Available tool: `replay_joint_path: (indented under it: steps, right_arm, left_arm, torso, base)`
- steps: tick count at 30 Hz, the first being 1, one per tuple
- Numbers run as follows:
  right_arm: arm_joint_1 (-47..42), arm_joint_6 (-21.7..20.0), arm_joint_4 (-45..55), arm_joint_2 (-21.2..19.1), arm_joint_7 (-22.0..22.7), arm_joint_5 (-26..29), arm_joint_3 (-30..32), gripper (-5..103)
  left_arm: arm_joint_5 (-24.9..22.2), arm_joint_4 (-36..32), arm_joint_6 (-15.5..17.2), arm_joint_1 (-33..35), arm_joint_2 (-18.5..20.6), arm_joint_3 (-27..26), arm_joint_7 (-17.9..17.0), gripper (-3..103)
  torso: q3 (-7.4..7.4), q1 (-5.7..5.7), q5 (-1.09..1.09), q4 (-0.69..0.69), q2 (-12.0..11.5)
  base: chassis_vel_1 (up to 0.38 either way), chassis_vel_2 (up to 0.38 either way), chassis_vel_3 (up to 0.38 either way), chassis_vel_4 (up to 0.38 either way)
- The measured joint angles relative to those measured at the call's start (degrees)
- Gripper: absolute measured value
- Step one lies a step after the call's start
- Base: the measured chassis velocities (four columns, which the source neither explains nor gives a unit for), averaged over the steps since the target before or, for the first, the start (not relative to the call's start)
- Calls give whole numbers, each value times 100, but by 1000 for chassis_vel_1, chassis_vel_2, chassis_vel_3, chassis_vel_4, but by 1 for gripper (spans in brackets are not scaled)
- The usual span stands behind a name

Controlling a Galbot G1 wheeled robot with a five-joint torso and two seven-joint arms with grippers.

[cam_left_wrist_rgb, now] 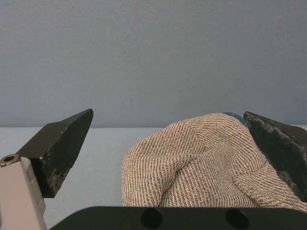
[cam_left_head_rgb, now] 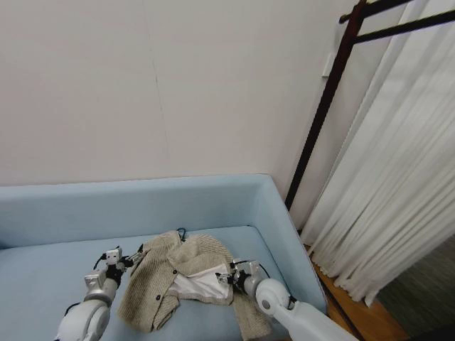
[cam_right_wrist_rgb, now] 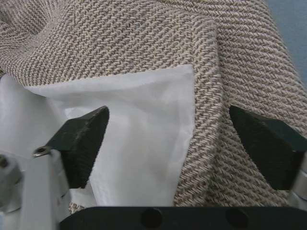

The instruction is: Pick up the clothes from the sofa and hang them on the clothes hanger.

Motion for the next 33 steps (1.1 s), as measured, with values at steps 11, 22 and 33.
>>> replay_joint_path:
  steps: [11,22,33]
  right_arm:
    - [-153,92,328,-53,-139,-299,-46,39]
    - [-147,130,416,-52,-402,-653,-146,3]
    - [-369,247,1456,-427,-785,-1324,-714,0]
  left_arm:
    - [3,3,-55,32,-15,50,62,100]
    - [9,1,-67,-4,-7,114,54,100]
    - [8,-58,-89,19,16,108,44,100]
  torso:
    - [0,0,0,-1,0]
    - [0,0,0,-1,0]
    - [0,0,-1,-1,0]
  base:
    - [0,0,0,0]
    - [0,0,0,0]
    - [0,0,0,0]
